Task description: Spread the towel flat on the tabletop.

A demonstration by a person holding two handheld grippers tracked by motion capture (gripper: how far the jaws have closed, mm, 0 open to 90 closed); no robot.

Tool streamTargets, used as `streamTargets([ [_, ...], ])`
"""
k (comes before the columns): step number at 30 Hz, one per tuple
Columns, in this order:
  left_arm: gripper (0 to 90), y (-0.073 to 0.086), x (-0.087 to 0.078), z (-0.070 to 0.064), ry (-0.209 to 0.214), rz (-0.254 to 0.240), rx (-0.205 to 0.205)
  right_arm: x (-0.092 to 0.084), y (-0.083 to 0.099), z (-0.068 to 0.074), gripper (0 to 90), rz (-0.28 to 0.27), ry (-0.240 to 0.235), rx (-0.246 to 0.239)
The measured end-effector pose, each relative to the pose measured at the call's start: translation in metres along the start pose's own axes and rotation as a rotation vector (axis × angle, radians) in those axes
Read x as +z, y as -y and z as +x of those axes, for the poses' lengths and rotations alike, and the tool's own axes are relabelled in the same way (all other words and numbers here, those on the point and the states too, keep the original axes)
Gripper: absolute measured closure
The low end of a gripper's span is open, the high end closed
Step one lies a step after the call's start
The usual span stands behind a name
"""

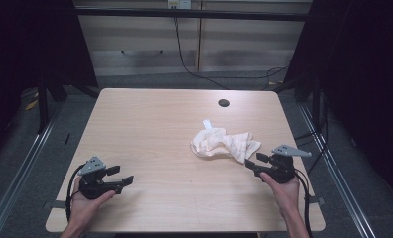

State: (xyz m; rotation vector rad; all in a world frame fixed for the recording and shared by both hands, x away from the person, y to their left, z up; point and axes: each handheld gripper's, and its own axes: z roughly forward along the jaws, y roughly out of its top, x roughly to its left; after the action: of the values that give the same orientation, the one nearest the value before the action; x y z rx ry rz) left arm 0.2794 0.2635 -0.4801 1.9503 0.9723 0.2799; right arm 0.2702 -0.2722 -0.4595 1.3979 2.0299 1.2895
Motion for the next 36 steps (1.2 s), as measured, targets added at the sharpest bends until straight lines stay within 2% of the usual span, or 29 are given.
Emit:
streamTargets([
  [5,29.4,0.0,0.0,-0.001,0.001,-0.002,0.002,0.012,-0.018,-0.003,41.6,0.01,-0.017,-0.026],
  [6,29.4,0.0,0.0,-0.001,0.006,-0.002,0.001,0.02,-0.027,-0.005,42.6,0.025,-0.029,-0.039],
  [8,29.4,0.0,0.001,0.0,0.006,-0.002,0.001,0.023,-0.03,-0.005,43.8,0.031,-0.037,-0.044],
  [9,29.4,0.0,0.001,0.0,0.011,0.004,0.006,0.032,-0.04,-0.007,43.8,0.05,-0.046,-0.057],
  [11,29.5,0.0,0.001,0.0,0.013,0.003,0.006,0.035,-0.042,-0.008,44.7,0.049,-0.052,-0.061],
  [14,29.5,0.0,-0.001,-0.001,0.012,0.0,0.011,0.054,-0.052,-0.012,47.1,0.08,-0.075,-0.069],
  [17,29.4,0.001,-0.002,-0.001,0.008,0.001,0.01,0.064,-0.053,-0.015,43.7,0.105,-0.08,-0.066],
  [18,29.4,0.001,-0.002,-0.001,0.006,0.001,0.009,0.069,-0.053,-0.015,39.6,0.12,-0.081,-0.055],
  [20,29.5,0.001,-0.001,-0.001,0.008,0.003,0.007,0.085,-0.051,-0.015,40.9,0.151,-0.077,-0.064],
  [24,29.4,0.0,0.005,-0.001,0.011,0.021,0.011,0.096,-0.05,-0.018,38.1,0.168,-0.094,-0.049],
  [26,29.4,0.0,0.007,-0.001,0.016,0.023,0.012,0.106,-0.047,-0.021,38.1,0.204,-0.093,-0.047],
  [30,29.5,-0.001,0.007,-0.001,0.016,0.021,0.011,0.114,-0.042,-0.023,41.0,0.222,-0.098,-0.041],
  [36,29.4,-0.001,0.007,-0.002,0.021,0.016,0.015,0.123,-0.034,-0.019,52.1,0.232,-0.098,-0.052],
])
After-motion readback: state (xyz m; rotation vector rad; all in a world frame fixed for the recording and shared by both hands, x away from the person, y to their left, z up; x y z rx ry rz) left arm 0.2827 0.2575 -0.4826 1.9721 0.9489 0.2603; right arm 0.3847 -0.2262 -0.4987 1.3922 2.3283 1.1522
